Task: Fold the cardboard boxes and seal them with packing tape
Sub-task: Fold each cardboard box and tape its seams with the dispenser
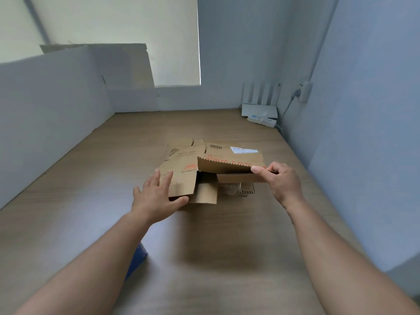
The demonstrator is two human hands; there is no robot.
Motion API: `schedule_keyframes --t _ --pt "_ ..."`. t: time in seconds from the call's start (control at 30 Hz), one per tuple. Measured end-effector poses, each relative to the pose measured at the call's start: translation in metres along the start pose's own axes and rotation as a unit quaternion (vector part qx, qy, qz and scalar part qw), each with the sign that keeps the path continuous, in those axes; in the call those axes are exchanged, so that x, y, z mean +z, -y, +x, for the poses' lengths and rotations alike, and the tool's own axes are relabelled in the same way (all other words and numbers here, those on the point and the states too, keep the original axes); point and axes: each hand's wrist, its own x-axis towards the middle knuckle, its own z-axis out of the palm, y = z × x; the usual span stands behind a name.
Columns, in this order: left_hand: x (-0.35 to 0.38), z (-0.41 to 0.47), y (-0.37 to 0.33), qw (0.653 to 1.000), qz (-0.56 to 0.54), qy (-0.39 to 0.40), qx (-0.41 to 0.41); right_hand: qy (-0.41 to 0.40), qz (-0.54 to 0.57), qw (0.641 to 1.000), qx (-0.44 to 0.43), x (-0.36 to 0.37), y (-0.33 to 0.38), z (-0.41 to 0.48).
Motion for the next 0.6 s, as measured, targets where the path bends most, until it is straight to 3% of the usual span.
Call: schedule_keyframes --t 0.17,0.33,0.6 --pt "0.007 -0.026 0.0 0.999 0.031 -0.032 0.002 -0.033 0.061 0.996 -0.058 -0.014 0.004 -0.017" --pt "-0.009 -0.047 -0.004 0.983 -0.009 -0.18 0.015 -0.036 0.1 0.989 -0.106 -0.027 0.009 -0.029" --pt "-0.07 -0.074 -0.04 0.925 -0.144 -0.331 0.12 -0.158 0.102 0.982 -0.007 -0.042 0.03 -0.044"
